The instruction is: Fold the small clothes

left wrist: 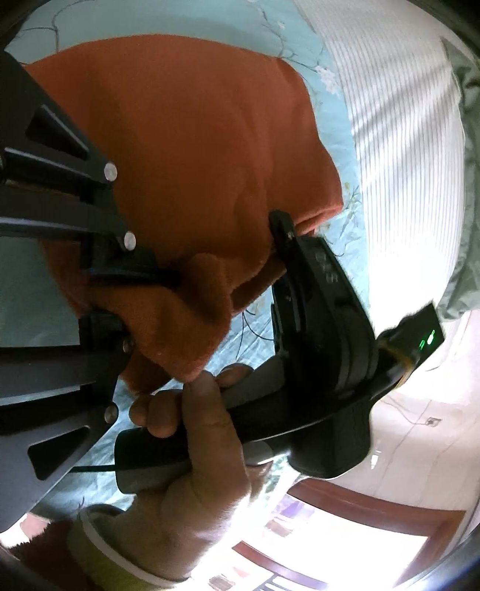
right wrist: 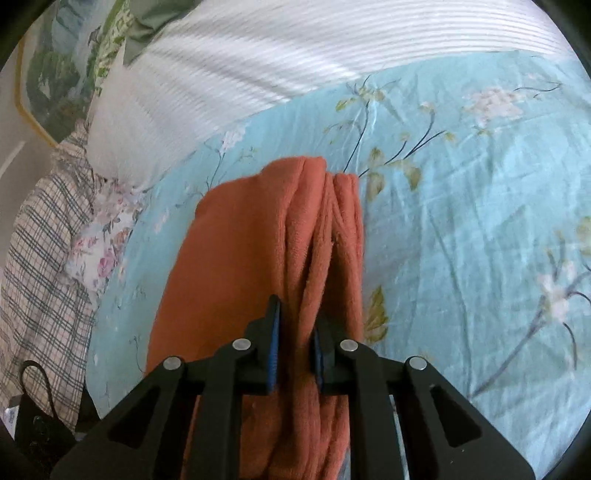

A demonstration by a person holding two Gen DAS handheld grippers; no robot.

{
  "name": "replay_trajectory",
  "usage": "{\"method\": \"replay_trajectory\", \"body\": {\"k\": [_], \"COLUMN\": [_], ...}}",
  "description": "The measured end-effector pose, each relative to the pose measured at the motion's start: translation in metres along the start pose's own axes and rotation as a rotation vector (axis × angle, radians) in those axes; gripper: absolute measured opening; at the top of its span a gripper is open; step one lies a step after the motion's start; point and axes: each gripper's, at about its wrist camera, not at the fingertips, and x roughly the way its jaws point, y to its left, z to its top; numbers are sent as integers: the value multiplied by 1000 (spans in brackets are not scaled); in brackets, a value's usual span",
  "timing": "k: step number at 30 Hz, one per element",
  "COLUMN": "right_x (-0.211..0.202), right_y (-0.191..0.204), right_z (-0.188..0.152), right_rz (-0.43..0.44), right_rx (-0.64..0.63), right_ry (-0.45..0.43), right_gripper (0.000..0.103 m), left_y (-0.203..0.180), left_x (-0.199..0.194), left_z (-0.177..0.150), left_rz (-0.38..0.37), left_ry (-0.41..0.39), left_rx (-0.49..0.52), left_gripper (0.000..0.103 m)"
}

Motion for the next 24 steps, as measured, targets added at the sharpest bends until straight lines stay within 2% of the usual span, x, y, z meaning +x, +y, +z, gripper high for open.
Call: {"method": "replay_trajectory", "body": {"k": [1,2,3,4,5,7,9,12,14,17,21,24], "right_x": [-6,-13,-21,-27,-32,-37,-35,-27,-19,-10,6,14], "right_y": [1,2,3,4,6,7,5,3,-1,-6,-13,-16], "right_z": [-1,-2,-3,-4,-6,-10,-14,-19,-19,-19,-16,-17], "right_rz": [-7,-16,-18,-17,-13,-11,0,11,19,59,106,102], "right_rx": [6,9,11,10,4,2,18,32,50,86,135,154], "right_ry": [-14,-32,-55,-72,-87,-84,-61,-29,-8,8,47,74], "right_gripper": [25,44,58,80,86,86,86,85,85,85,83,59], "left_y": [0,5,13,19,31,48,70,117,147,176,207,212], "left_x": [-7,-14,-23,-30,-40,-54,-69,-72,-70,-57,-21,-11], "left_z": [-3,-5,-8,-10,-14,-19,-24,-26,-29,-28,-25,-21], "left_rz": [-8,-16,-25,-36,-55,-52,-11,62,81,17,-54,-94], "left_ry": [2,3,-1,-4,-5,-9,-24,-31,-21,16,90,87], "left_rx": [-13,-37,-73,-99,-132,-184,-233,-312,-396,-504,-588,-600], "left_gripper": [31,49,59,61,65,73,79,80,80,80,80,84]}}
